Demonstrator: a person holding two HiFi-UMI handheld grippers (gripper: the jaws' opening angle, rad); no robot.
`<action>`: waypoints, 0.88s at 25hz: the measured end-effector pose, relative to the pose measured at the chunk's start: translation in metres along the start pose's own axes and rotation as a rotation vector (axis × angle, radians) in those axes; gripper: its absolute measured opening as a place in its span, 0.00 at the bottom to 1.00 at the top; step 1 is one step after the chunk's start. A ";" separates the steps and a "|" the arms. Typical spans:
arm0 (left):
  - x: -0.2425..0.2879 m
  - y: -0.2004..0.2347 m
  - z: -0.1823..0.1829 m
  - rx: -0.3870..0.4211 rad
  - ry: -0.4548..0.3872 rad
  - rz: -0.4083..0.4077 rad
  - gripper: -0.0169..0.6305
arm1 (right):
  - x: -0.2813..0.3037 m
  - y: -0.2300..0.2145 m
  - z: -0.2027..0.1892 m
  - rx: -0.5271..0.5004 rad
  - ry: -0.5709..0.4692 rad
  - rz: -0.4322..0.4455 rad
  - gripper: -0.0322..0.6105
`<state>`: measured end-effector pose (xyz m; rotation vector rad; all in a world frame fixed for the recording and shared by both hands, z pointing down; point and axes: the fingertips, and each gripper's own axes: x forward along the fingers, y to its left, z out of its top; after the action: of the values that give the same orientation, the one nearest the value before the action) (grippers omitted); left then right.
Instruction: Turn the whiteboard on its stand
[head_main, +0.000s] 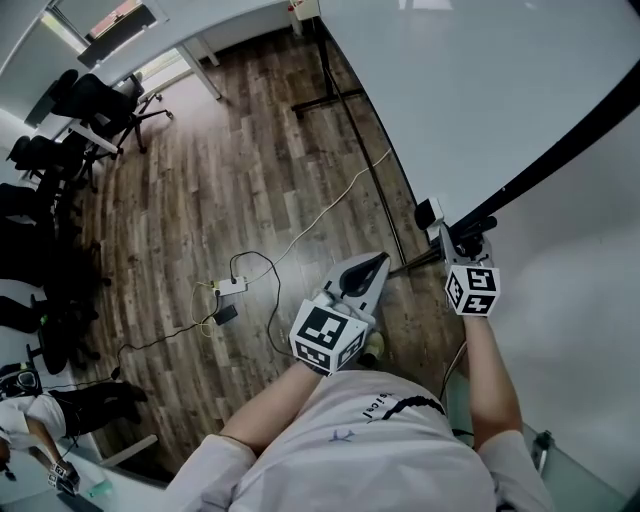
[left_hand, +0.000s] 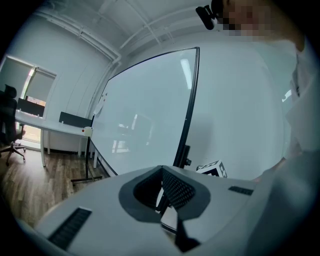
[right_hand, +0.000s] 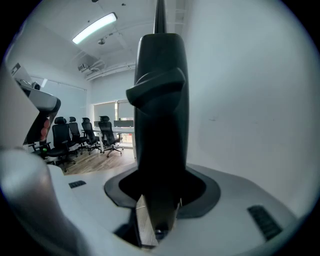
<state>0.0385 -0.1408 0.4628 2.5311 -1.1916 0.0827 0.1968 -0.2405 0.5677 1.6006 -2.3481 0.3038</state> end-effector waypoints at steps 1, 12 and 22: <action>-0.005 -0.006 -0.004 -0.001 -0.001 0.011 0.04 | -0.006 0.000 -0.003 -0.001 -0.001 0.002 0.33; -0.053 -0.054 -0.020 -0.007 -0.008 0.072 0.04 | -0.064 -0.001 -0.023 -0.004 0.011 0.004 0.33; -0.078 -0.081 -0.038 0.018 0.000 -0.004 0.04 | -0.100 -0.007 -0.047 0.004 0.000 -0.014 0.33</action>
<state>0.0529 -0.0223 0.4607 2.5487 -1.1902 0.0928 0.2432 -0.1403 0.5768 1.6186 -2.3360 0.3059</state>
